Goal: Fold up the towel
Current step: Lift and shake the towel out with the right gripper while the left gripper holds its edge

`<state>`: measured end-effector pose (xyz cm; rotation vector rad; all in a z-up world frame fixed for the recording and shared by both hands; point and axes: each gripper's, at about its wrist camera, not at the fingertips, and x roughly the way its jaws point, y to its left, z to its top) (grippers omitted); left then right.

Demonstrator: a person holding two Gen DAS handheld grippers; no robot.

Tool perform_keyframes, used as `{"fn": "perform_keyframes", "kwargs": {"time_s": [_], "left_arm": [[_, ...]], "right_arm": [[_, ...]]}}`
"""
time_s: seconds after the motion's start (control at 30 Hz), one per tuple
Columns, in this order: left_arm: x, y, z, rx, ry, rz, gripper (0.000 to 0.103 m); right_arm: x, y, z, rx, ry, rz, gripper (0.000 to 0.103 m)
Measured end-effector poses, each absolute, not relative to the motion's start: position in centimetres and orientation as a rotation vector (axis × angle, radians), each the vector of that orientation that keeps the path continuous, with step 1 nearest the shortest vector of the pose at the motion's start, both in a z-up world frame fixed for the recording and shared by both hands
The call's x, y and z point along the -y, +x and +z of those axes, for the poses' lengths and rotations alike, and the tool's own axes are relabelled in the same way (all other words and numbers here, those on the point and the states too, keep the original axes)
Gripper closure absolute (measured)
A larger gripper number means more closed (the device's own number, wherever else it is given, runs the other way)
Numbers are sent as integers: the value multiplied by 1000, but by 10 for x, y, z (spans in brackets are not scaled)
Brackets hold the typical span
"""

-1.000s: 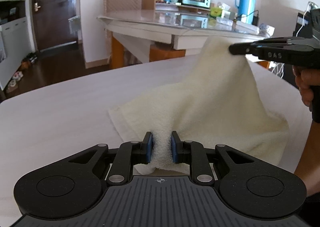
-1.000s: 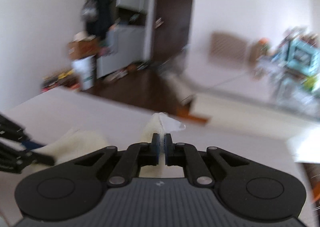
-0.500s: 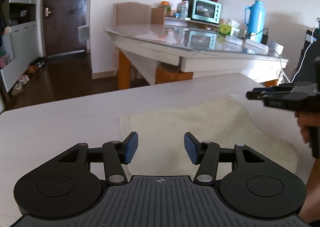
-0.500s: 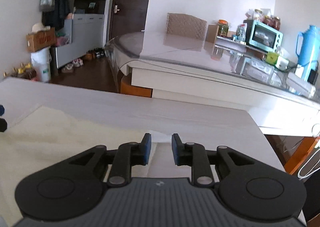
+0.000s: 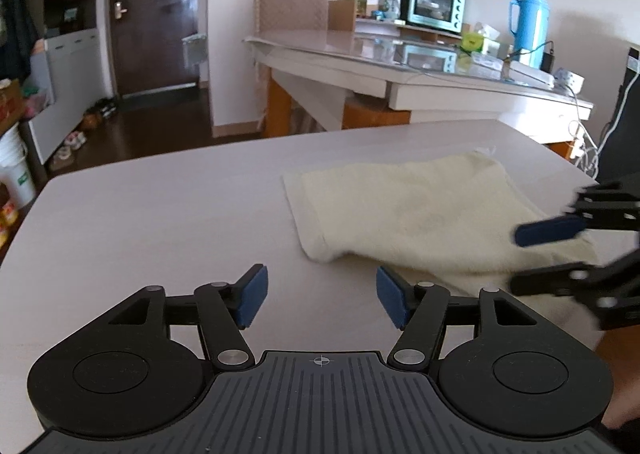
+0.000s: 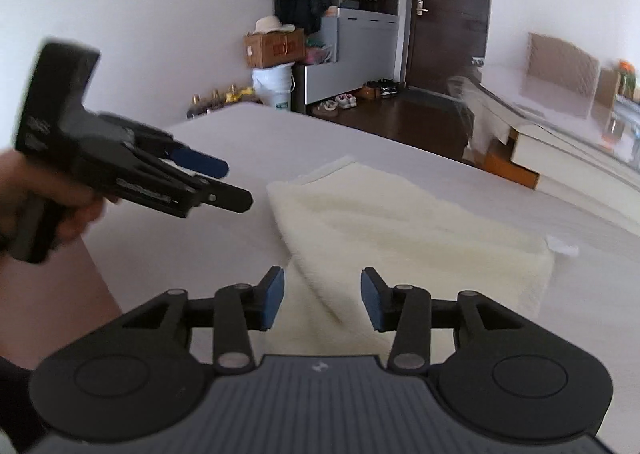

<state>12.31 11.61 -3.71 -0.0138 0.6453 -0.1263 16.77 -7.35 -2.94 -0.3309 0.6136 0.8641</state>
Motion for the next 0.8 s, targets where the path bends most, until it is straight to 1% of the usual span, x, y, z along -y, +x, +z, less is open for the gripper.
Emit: {"fn": "perform_keyframes", "kwargs": {"time_s": [0.03, 0.07, 0.13, 0.5, 0.8], "left_arm": [[-115, 121, -37, -646, -12, -136, 38], [-114, 120, -37, -646, -11, -146, 38], [-110, 116, -38, -648, -7, -171, 38], [-64, 149, -41, -643, 96, -372, 38], [-47, 185, -39, -591, 162, -396, 38]], "right_arm": [[69, 168, -32, -617, -344, 859, 59], [67, 169, -33, -623, -348, 854, 68], [66, 172, -34, -642, -321, 833, 91], [139, 226, -7, -748, 238, 817, 93], [157, 262, -18, -839, 391, 876, 92]]}}
